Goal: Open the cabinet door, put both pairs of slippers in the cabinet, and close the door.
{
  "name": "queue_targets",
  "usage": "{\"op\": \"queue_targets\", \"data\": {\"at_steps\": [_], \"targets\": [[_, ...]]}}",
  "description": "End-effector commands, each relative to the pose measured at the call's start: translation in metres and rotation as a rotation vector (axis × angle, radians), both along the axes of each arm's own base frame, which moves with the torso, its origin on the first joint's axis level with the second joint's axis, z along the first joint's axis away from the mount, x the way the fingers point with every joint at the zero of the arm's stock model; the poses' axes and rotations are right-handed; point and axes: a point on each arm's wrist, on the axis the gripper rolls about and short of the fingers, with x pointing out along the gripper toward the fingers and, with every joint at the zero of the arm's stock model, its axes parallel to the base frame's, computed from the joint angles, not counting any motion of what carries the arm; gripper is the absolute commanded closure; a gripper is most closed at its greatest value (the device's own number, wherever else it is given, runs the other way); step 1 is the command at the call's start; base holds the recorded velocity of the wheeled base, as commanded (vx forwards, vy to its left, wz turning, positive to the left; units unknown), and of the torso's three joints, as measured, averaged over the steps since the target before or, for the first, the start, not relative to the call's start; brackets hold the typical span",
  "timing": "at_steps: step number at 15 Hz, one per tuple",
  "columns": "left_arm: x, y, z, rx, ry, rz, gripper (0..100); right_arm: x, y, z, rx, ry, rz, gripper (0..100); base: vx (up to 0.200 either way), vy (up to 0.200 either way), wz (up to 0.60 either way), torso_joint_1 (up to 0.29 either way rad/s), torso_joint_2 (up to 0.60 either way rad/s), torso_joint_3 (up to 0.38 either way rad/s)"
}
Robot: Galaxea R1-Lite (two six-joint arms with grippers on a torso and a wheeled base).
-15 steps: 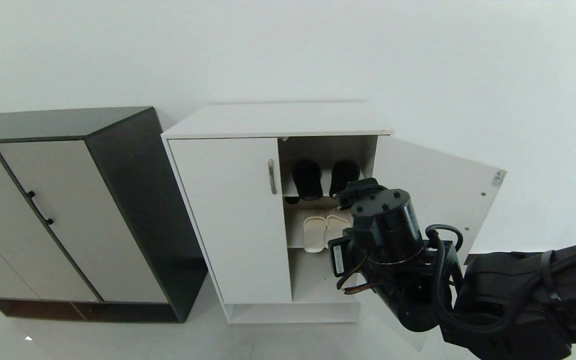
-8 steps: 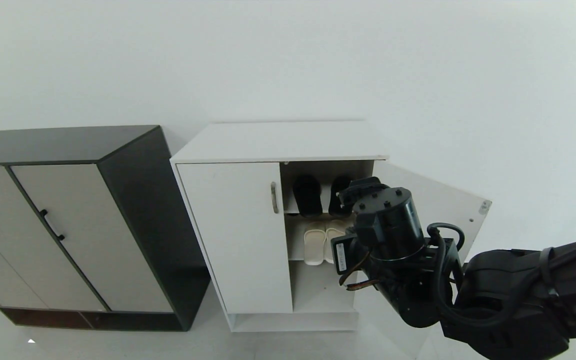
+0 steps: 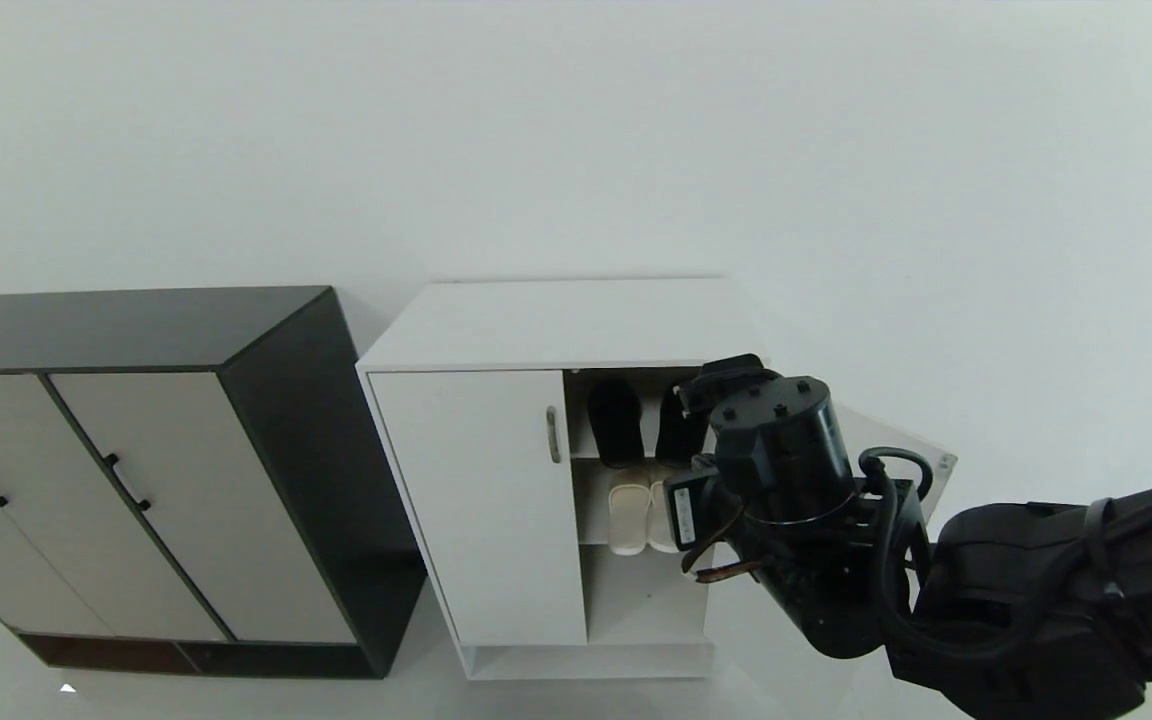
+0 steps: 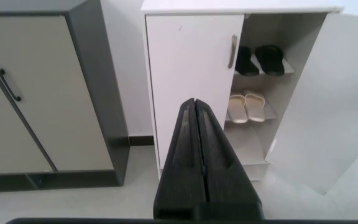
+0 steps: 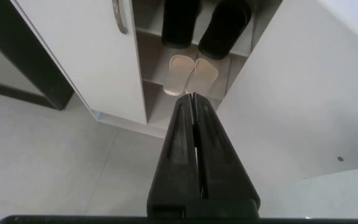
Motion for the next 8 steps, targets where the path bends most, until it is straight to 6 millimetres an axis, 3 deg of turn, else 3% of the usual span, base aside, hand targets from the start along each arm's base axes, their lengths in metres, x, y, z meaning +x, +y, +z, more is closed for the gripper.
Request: {"op": "queue_targets", "data": {"at_steps": [1, 6, 8], "targets": [[0.0001, 0.0000, 0.0000, 0.000, 0.001, 0.000, 100, -0.0002, -0.0002, -0.0001, 0.001, -0.002, 0.001, 100, 0.000, 0.000, 0.00, 0.066, -0.15, -0.076], [0.0001, 0.0000, 0.0000, 0.000, 0.001, 0.000, 100, -0.0019, -0.0023, -0.0005, -0.006, -0.001, 0.002, 100, 0.000, 0.000, 0.00, 0.007, -0.02, -0.007], [0.0001, 0.0000, 0.0000, 0.000, 0.001, 0.000, 100, -0.0020, -0.0025, -0.0009, -0.009, -0.001, 0.003, 100, 0.000, 0.000, -0.60, 0.000, 0.00, -0.002]]}}
